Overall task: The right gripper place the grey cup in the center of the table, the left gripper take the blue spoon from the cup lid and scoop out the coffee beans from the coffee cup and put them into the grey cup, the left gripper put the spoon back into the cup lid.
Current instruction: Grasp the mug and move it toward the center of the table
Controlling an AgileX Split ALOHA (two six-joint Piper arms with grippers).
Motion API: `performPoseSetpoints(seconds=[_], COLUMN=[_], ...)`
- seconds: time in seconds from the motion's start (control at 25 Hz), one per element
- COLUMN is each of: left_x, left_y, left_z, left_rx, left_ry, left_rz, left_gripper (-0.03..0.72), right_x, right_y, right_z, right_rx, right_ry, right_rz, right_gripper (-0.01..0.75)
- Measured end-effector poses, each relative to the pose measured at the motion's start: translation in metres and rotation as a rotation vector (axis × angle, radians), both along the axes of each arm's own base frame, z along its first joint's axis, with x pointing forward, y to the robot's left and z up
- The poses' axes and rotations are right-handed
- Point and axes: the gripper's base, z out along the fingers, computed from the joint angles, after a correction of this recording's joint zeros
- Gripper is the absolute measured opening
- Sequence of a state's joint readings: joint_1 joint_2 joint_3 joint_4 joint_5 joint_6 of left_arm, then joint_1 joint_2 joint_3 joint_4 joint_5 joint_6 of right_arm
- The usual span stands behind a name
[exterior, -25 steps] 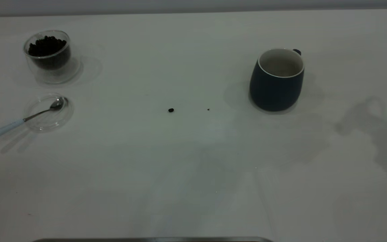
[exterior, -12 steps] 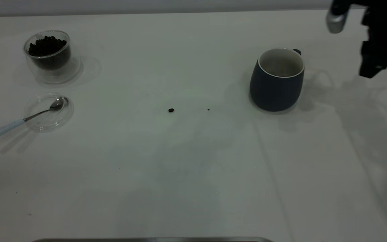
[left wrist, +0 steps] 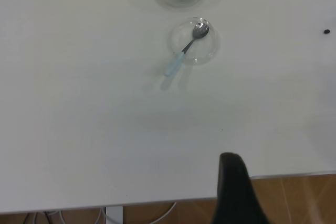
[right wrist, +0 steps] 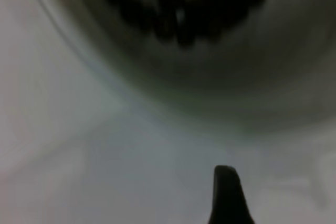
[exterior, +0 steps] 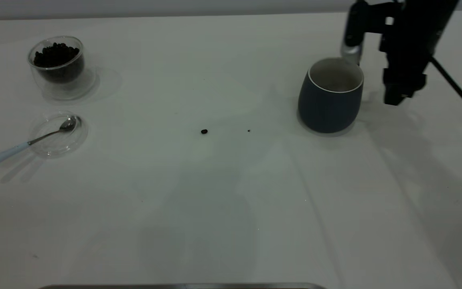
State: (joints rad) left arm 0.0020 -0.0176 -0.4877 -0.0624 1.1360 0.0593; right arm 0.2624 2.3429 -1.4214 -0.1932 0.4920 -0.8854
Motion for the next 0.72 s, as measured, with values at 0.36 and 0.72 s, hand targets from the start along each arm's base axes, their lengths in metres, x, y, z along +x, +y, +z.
performPoseSetpoints(seconds=[0.36, 0.72], left_x=[0.0, 0.0], left_y=[0.0, 0.0], left_z=[0.0, 0.0], left_rx=[0.0, 0.0], left_ry=[0.0, 0.0], left_rz=[0.0, 0.0], left_gripper=[0.534, 0.534], right_x=[-0.013, -0.022], right_y=[0.05, 0.11], right_z=[0.001, 0.012], right_rx=[0.026, 0.141], right_ry=[-0.012, -0.064], right_rz=[0.093, 0.127], right_gripper=[0.461, 0.461])
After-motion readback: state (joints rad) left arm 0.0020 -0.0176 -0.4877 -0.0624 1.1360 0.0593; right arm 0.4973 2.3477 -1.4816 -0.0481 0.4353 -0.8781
